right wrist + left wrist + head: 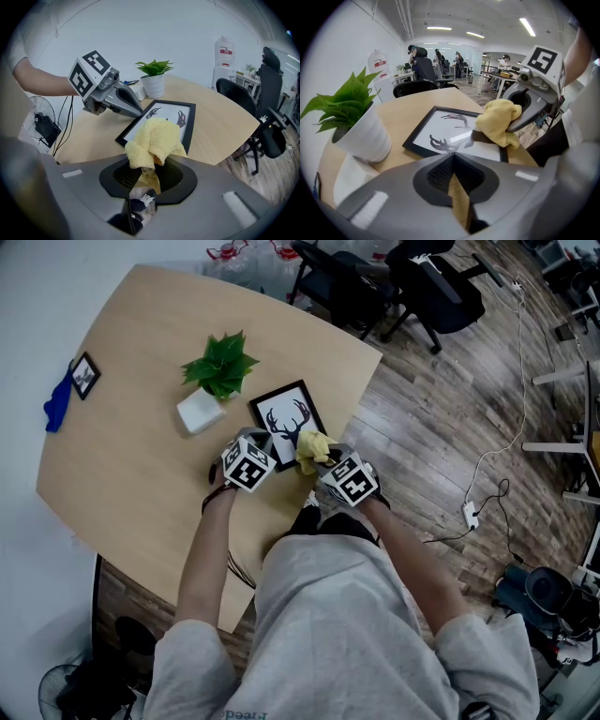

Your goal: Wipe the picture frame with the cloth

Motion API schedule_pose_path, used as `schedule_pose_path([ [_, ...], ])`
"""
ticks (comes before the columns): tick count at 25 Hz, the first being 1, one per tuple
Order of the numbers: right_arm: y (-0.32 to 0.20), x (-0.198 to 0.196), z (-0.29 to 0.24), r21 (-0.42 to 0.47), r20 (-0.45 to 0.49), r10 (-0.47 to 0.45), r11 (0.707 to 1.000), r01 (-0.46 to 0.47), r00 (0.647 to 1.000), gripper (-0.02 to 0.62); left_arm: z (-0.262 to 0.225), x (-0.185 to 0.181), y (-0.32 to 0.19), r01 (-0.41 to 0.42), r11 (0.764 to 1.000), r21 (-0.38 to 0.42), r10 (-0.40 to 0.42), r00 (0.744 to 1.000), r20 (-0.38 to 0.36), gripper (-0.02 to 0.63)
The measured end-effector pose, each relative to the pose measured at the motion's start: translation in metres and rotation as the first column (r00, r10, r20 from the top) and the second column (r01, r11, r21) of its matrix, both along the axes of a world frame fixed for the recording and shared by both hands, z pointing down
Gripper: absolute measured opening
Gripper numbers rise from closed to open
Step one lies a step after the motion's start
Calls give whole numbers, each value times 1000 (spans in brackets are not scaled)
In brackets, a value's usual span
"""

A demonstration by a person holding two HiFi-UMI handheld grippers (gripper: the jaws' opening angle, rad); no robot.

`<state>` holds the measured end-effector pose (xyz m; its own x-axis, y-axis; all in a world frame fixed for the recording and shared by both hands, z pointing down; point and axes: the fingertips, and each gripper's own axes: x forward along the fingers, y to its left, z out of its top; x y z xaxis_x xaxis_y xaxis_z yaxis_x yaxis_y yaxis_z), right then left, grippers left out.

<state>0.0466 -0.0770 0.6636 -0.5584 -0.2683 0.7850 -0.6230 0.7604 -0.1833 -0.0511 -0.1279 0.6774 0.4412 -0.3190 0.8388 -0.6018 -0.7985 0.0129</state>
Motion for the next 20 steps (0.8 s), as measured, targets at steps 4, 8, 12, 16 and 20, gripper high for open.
schedule_pose_path([
  [4,2,-9,0,-2,-3,-9,1000,8,1000,81,0,0,0,2,1000,-1,-2,1000,-9,52],
  [8,2,-14,1,7,-6,-4,1000,4,1000,81,1,0,0,1,1000,4,-1,1000,-11,52],
  [12,-5,-16,5,32,-15,-2,999,2,1000,81,1,0,0,-6,1000,11,6,1000,-7,52],
  [16,-15,-24,9,30,-31,-5,1000,6,999,81,1,1,1,-6,1000,12,6,1000,-11,52],
  [20,-25,-30,12,6,-40,-22,1000,22,999,81,1,1,1,-18,1000,13,18,1000,-13,52],
])
